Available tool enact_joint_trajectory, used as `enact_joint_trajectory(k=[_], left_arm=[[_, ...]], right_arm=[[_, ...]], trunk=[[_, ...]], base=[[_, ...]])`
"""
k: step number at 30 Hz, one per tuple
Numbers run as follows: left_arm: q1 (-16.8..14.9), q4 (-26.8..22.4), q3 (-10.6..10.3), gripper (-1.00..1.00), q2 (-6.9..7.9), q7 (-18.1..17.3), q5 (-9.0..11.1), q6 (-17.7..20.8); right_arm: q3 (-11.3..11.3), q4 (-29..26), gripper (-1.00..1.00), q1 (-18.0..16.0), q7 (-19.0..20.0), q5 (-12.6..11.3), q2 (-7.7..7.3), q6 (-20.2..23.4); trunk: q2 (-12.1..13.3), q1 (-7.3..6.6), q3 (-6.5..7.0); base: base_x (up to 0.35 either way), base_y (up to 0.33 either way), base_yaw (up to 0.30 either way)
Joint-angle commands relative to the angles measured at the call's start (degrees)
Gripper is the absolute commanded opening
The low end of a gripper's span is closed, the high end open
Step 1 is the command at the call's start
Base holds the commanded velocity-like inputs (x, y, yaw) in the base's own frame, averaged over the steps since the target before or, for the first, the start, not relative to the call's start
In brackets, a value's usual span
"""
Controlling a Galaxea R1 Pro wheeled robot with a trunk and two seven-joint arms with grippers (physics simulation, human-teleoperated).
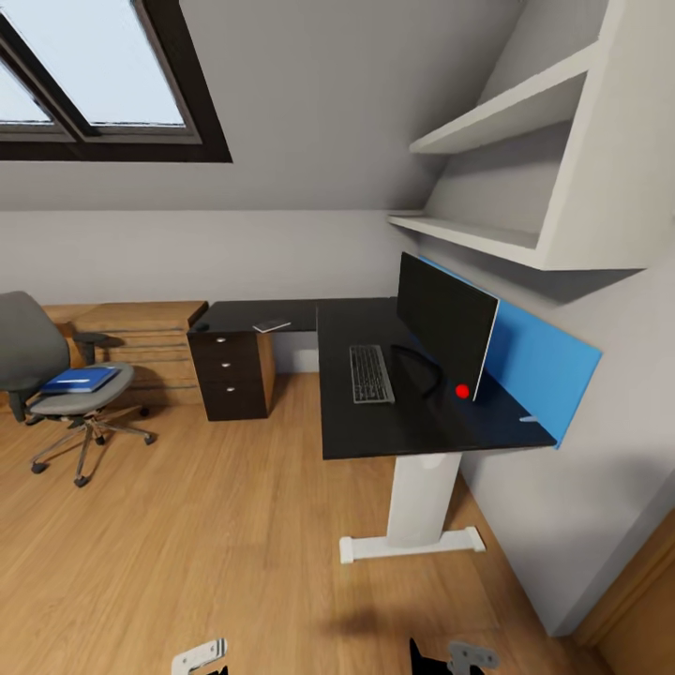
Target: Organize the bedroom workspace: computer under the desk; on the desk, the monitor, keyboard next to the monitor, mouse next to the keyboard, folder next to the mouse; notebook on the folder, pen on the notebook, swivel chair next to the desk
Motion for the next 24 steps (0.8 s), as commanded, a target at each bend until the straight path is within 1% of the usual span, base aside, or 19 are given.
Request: enact_joint_trajectory(k=[1,4,5,6,7,8,9,24], left_arm=[[0.0,-0.1,-0.3,1.00,0.08,0.6,0.3,0.2],[0.0,-0.1,-0.4,1.00,0.04,0.6,0.3,0.2],[0.0,0.7,-0.4,1.00,-0.47,0.8,0.3,0.3],[0.0,1.0,-0.4,1.00,-0.60,0.7,0.3,0.3],[-0.1,2.2,-0.4,1.00,-1.22,0.6,0.3,0.3],[-0.1,2.6,-0.4,1.00,-1.43,0.5,0.3,0.3],[0.0,3.2,-0.3,1.00,-1.70,0.4,0.3,0.4],[0.0,3.6,-0.1,1.00,-1.73,0.5,0.5,0.5]], right_arm=[[0.2,0.1,1.00,-0.1,0.3,-0.6,0.03,-0.3],[0.3,0.2,1.00,-0.1,0.3,-0.6,0.10,-0.3],[0.3,0.2,1.00,-0.1,0.1,-0.6,0.20,-0.3],[0.3,0.2,1.00,-0.1,0.1,-0.6,0.20,-0.3],[0.3,0.2,1.00,-0.1,0.1,-0.6,0.21,-0.3],[0.3,0.2,1.00,-0.1,0.1,-0.6,0.21,-0.3],[0.3,0.2,1.00,-0.1,0.1,-0.6,0.21,-0.3],[0.3,0.2,1.00,-0.1,0.1,-0.6,0.21,-0.3]], trunk=[[0.4,-0.22,0.12],[1.6,-0.88,0.66],[2.0,-1.10,0.84],[2.4,-1.32,1.02],[2.8,-1.54,1.20],[3.2,-1.76,1.38],[3.6,-1.98,1.56],[9.6,-5.28,4.25]], base=[[0.001,0.000,0.006],[0.000,0.000,0.122],[0.000,0.000,0.269],[0.000,0.000,0.270],[0.000,0.028,0.273],[0.000,0.081,0.274],[0.000,0.250,0.275],[0.000,0.313,0.275]])
